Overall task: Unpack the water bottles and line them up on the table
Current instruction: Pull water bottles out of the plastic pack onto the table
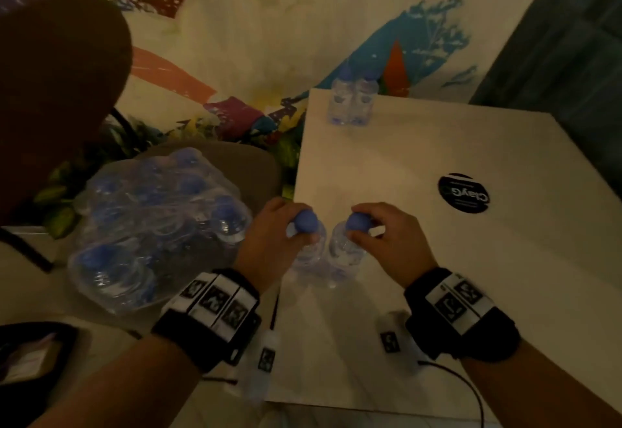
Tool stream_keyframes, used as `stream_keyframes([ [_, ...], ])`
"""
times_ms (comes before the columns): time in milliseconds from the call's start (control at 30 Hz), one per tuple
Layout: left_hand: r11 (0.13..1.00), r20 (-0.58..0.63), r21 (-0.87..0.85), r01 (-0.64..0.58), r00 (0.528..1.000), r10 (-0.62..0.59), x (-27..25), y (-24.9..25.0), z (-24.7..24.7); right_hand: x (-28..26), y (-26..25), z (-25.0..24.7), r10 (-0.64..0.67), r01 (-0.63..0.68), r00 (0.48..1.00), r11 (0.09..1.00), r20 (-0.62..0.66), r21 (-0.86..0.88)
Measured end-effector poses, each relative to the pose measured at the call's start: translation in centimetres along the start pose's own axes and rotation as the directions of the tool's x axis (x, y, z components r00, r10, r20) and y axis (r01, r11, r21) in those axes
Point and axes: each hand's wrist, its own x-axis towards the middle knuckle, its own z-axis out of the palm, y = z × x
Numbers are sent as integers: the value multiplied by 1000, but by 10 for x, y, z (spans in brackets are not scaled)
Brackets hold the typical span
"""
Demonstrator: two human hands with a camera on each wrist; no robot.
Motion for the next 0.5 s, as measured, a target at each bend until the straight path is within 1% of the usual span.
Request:
stream_keyframes([
  [133, 997, 50, -41, -60, 997, 62, 37, 25, 39, 10, 32, -28, 76, -79, 995, 995, -60, -62],
  [267, 996, 36, -26, -91, 995, 92, 59, 39, 61, 21, 50, -43, 96, -105, 991, 990, -96, -98],
  [400, 995, 27, -45, -90, 995, 91, 67, 40, 65, 24, 51, -46, 95, -105, 992, 986, -78, -131],
  [500, 994, 23, -56, -94, 995, 95, 56, 32, 61, 20, 46, -41, 82, -91, 995, 981, -61, -172],
])
